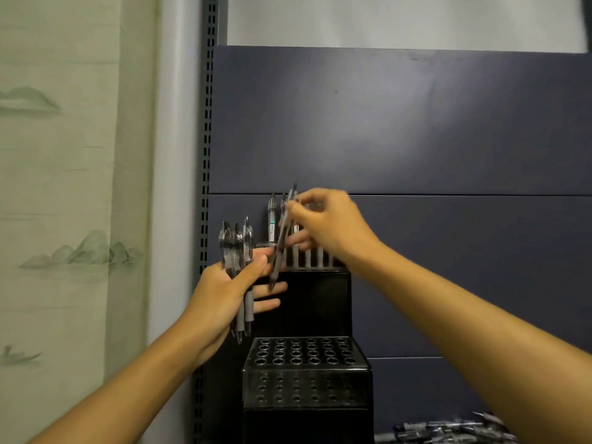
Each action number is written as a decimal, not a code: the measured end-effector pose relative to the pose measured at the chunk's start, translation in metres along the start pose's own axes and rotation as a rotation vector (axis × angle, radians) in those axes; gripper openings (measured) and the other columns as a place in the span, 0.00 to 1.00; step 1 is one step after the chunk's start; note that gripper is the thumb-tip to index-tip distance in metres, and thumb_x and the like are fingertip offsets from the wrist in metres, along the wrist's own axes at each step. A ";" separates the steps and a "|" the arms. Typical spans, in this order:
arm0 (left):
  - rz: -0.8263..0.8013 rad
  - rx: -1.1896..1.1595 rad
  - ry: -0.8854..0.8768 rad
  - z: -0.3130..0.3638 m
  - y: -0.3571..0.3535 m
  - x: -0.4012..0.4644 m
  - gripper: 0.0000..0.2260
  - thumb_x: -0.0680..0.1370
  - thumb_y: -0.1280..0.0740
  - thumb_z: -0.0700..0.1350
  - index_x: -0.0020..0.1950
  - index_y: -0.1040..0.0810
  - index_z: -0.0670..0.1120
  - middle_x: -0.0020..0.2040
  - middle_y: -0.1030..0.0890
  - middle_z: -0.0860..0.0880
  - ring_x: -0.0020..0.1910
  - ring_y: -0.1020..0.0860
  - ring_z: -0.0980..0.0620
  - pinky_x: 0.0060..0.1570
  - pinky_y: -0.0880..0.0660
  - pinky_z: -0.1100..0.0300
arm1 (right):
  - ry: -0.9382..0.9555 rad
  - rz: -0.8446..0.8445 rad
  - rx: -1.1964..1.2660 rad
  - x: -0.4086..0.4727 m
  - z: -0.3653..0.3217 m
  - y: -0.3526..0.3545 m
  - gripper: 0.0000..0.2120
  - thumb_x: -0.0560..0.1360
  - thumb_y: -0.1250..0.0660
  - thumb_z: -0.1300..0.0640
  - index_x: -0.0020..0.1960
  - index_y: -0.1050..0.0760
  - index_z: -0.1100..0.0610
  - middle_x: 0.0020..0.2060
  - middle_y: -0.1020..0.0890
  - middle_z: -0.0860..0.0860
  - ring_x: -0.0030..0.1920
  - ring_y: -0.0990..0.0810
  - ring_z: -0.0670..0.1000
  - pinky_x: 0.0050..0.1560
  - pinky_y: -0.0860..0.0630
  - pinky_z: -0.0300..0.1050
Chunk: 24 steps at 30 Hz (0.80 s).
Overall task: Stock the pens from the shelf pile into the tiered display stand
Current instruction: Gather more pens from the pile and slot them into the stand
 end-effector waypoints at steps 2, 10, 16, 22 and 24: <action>0.019 0.013 0.002 0.000 0.007 0.000 0.13 0.80 0.36 0.46 0.63 0.22 0.47 0.54 0.14 0.47 0.51 0.15 0.44 0.46 0.17 0.52 | -0.039 0.056 0.069 0.012 -0.001 0.019 0.08 0.81 0.35 0.56 0.55 0.22 0.60 0.47 0.15 0.56 0.37 0.13 0.54 0.35 0.19 0.44; 0.051 0.042 0.003 -0.001 0.019 -0.001 0.11 0.80 0.36 0.46 0.61 0.21 0.48 0.52 0.14 0.47 0.49 0.14 0.44 0.46 0.16 0.52 | -0.084 0.206 0.016 0.039 0.009 0.071 0.09 0.81 0.35 0.55 0.56 0.22 0.60 0.44 0.15 0.55 0.38 0.13 0.57 0.35 0.18 0.44; 0.031 0.055 -0.004 0.004 0.017 0.001 0.13 0.79 0.36 0.47 0.62 0.22 0.47 0.53 0.14 0.47 0.49 0.15 0.44 0.46 0.16 0.52 | -0.016 0.248 -0.149 0.048 0.009 0.085 0.10 0.80 0.34 0.55 0.58 0.22 0.59 0.43 0.16 0.54 0.36 0.14 0.53 0.35 0.17 0.40; 0.008 0.037 -0.004 0.005 0.011 0.002 0.15 0.75 0.35 0.49 0.60 0.21 0.46 0.52 0.14 0.46 0.49 0.14 0.43 0.46 0.16 0.53 | -0.039 0.224 -0.201 0.051 0.024 0.079 0.11 0.81 0.34 0.55 0.61 0.23 0.59 0.46 0.16 0.56 0.36 0.14 0.50 0.36 0.16 0.40; 0.006 0.034 -0.006 0.005 0.010 0.001 0.16 0.74 0.34 0.50 0.60 0.21 0.46 0.52 0.14 0.47 0.49 0.14 0.43 0.45 0.16 0.53 | -0.036 0.226 -0.204 0.052 0.023 0.080 0.12 0.81 0.34 0.54 0.61 0.23 0.58 0.45 0.16 0.55 0.36 0.14 0.50 0.37 0.16 0.41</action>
Point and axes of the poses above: each hand's wrist, its own x-axis towards the middle knuckle, its own y-axis out of the back of the hand, z = x × y, the point moved 6 cm from there along x, towards the middle knuckle
